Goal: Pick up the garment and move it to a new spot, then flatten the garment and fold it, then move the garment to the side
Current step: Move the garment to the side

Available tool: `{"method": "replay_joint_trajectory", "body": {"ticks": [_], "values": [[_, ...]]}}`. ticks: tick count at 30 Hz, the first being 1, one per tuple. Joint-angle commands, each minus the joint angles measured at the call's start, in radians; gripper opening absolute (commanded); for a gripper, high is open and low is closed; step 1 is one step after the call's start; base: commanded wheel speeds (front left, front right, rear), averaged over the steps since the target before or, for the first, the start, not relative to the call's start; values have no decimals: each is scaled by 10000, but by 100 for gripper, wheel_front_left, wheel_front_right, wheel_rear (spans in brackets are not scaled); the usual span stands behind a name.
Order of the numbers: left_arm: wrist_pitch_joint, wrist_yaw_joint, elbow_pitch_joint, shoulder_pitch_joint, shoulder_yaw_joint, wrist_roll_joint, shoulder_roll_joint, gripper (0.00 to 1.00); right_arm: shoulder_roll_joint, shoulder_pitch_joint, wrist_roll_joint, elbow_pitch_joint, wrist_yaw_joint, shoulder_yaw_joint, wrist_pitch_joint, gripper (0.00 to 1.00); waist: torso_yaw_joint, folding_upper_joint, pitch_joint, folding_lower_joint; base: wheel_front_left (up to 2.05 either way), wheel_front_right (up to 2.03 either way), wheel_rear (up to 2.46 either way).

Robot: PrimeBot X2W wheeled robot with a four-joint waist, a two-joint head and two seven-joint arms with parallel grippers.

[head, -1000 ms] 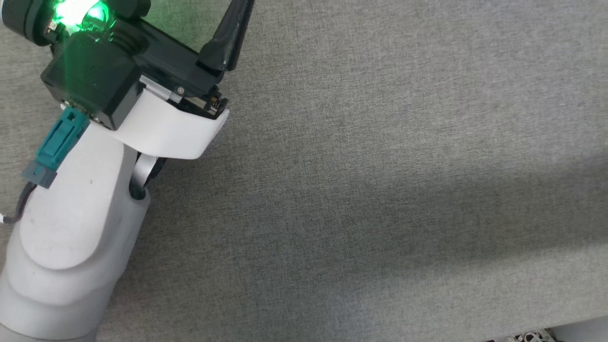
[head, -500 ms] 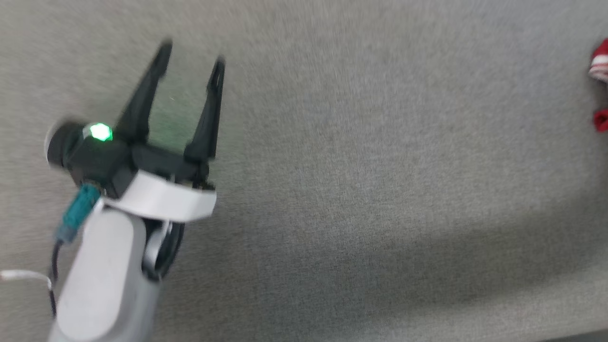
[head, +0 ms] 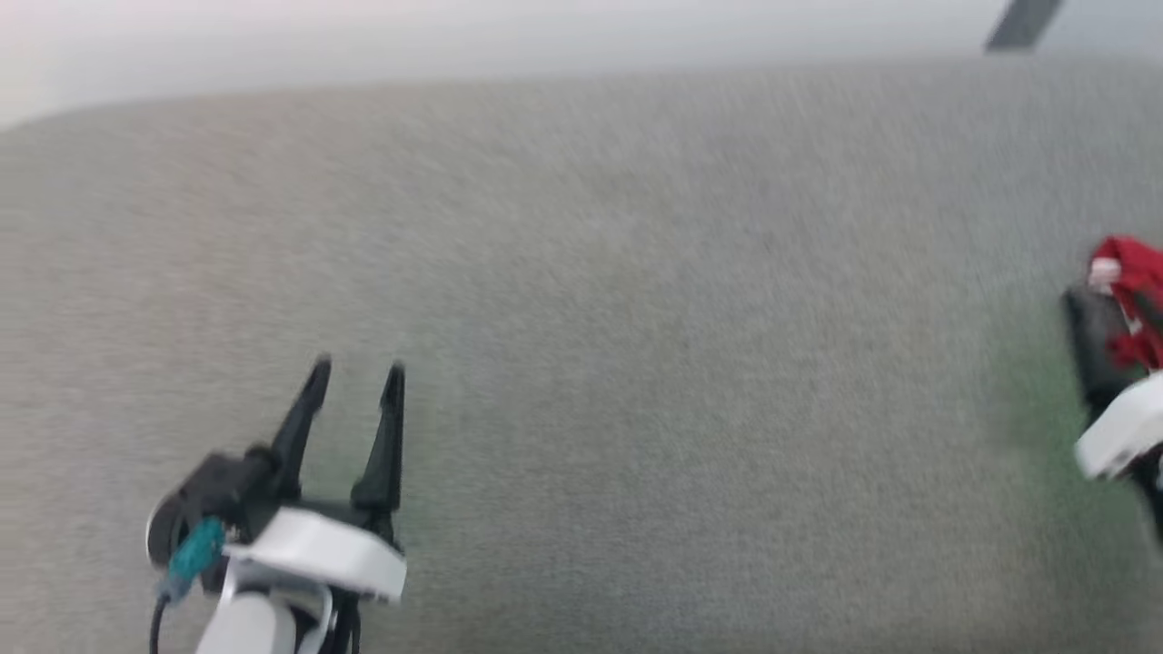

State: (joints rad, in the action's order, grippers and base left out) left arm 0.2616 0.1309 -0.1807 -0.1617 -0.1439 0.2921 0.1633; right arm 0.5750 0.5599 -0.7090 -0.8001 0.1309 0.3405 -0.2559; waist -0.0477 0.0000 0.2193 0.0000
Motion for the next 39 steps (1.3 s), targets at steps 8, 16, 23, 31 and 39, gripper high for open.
{"method": "replay_joint_trajectory", "body": {"ticks": [8,16,23,31,39], "values": [[45,-12,-614,1178,256,200,-137,100,-941,-2003,392,1136,-4,-809,-90,100,1148,0,-1838,0,0,0,0],[45,-12,-427,1716,414,387,-100,100,-1577,-3280,1296,2719,-2,-2072,-92,100,1385,0,-2311,0,0,0,0],[45,-12,-39,2064,463,306,13,100,-2004,-4354,1935,4173,-2,-2899,-93,100,1342,0,-2527,0,0,0,0],[45,-12,900,2816,732,227,31,100,-2259,-5536,2398,5766,-2,-3627,242,100,1175,0,-2700,0,0,0,0],[45,-12,1644,3442,1037,14,-125,100,-2668,-6398,2722,6987,-2,-4336,783,100,1154,0,-2785,0,0,0,0]]}}
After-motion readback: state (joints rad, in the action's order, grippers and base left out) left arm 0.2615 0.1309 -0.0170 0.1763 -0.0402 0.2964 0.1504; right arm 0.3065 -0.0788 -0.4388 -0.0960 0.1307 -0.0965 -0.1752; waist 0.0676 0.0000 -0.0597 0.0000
